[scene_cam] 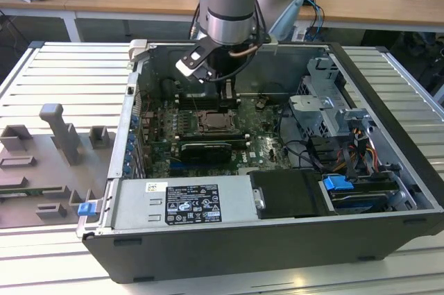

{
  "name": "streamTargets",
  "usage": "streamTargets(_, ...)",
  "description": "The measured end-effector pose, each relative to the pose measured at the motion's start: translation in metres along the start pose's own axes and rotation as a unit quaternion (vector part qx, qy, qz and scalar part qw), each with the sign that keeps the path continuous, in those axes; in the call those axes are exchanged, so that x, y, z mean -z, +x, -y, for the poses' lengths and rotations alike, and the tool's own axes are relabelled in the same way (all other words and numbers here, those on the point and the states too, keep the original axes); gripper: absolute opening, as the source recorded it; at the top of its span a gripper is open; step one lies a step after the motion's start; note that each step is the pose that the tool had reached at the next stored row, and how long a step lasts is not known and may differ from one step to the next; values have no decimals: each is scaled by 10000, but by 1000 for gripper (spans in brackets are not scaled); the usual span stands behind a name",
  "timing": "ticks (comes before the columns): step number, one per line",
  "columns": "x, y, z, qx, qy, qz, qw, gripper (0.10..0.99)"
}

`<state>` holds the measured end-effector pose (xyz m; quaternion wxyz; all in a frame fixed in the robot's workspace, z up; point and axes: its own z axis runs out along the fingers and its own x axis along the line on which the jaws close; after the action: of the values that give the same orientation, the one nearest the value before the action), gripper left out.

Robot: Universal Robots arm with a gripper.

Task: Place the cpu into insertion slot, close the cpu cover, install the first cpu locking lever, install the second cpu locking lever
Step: 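Close the cpu cover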

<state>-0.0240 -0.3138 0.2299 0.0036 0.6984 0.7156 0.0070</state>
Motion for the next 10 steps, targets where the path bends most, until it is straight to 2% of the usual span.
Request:
streamTargets(6,1,-14,72,29,0,-1,10000,106)
streamTargets(10,2,-17,96,30,0,0,10000,106)
